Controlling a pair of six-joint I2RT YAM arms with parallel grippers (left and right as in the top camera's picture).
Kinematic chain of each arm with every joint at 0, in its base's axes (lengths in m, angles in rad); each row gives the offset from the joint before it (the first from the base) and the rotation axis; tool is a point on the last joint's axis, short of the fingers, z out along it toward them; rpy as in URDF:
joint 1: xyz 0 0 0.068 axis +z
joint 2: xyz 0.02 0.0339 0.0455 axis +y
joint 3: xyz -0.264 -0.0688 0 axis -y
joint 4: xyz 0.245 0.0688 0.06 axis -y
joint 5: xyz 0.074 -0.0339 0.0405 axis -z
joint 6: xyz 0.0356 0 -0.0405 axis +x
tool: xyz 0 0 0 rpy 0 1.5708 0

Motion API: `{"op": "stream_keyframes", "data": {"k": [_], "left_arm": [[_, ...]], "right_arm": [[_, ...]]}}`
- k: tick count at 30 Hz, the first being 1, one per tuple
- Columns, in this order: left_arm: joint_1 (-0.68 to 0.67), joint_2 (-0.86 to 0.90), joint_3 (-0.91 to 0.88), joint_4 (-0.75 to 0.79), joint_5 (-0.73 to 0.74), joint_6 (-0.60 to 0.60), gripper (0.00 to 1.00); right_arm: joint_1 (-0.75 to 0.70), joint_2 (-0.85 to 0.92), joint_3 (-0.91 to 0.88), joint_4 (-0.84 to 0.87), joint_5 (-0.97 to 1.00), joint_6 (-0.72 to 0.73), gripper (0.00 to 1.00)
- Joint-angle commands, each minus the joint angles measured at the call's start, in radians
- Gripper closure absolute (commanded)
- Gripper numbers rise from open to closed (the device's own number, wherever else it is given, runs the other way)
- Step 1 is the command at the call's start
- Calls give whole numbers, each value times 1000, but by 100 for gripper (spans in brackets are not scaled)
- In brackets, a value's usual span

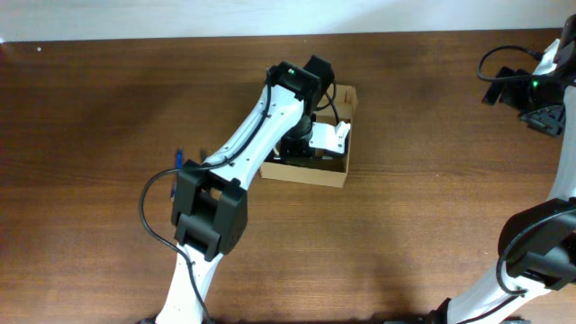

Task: Pack container
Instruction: 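Carry the black pen into the box and release it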

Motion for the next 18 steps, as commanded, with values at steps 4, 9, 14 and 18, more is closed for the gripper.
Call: {"op": "stream_keyframes", "data": {"k": [4, 9, 14, 18], "left_arm": [[-14, 2, -3, 11, 0, 23, 94], [-16, -31, -2, 10, 0, -15, 68], [-16, -100, -2, 21, -1, -15, 55], [-12, -206, -2, 25, -83, -70, 55]], "right_arm": [[2, -6, -1, 0, -5, 5, 1], [2, -6, -1, 0, -5, 5, 1], [2, -6, -1, 0, -5, 5, 1], [2, -6, -1, 0, -5, 5, 1]]}}
